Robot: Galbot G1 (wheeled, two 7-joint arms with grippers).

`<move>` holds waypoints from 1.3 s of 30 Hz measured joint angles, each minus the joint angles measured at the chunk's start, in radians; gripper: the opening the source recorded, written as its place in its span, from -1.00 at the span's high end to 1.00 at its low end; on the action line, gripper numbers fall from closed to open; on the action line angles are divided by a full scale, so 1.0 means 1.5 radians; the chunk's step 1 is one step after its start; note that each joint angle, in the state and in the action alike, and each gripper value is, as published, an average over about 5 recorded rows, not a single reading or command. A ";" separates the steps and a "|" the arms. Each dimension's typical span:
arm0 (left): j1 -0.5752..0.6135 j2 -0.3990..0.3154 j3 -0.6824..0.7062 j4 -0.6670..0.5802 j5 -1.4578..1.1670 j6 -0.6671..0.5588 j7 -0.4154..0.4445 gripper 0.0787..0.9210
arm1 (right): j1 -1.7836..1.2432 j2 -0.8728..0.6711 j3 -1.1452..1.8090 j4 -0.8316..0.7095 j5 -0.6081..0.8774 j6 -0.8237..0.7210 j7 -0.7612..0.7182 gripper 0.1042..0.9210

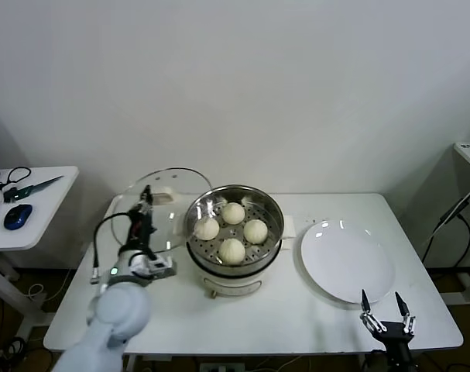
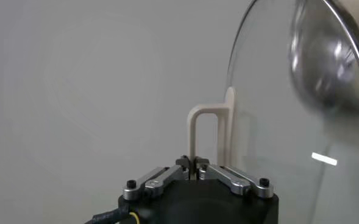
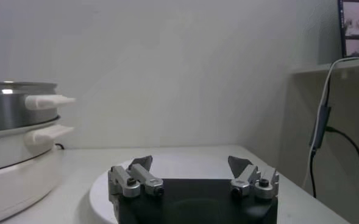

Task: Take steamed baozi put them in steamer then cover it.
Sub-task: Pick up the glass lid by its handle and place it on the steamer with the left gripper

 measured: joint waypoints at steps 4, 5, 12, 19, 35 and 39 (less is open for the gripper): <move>-0.016 -0.042 0.069 -0.005 0.061 0.033 0.034 0.86 | 0.008 -0.004 -0.005 -0.011 0.002 0.008 0.002 -0.76; -0.020 -0.054 0.083 -0.004 0.075 0.040 0.040 0.86 | 0.009 -0.005 -0.006 -0.013 0.003 0.010 0.002 -0.76; -0.045 -0.131 0.161 0.019 0.153 0.068 0.067 0.86 | 0.010 -0.012 -0.014 -0.023 0.011 0.012 0.006 -0.76; -0.066 -0.182 0.192 0.069 0.187 0.085 0.072 0.86 | 0.008 -0.016 -0.015 -0.026 0.016 0.017 0.010 -0.76; -0.100 -0.217 0.205 0.165 0.212 0.094 0.053 0.86 | 0.000 -0.009 -0.014 -0.022 0.016 0.022 0.011 -0.76; -0.098 -0.215 0.201 0.175 0.220 0.091 0.052 0.86 | -0.003 -0.008 -0.011 -0.018 0.016 0.024 0.011 -0.76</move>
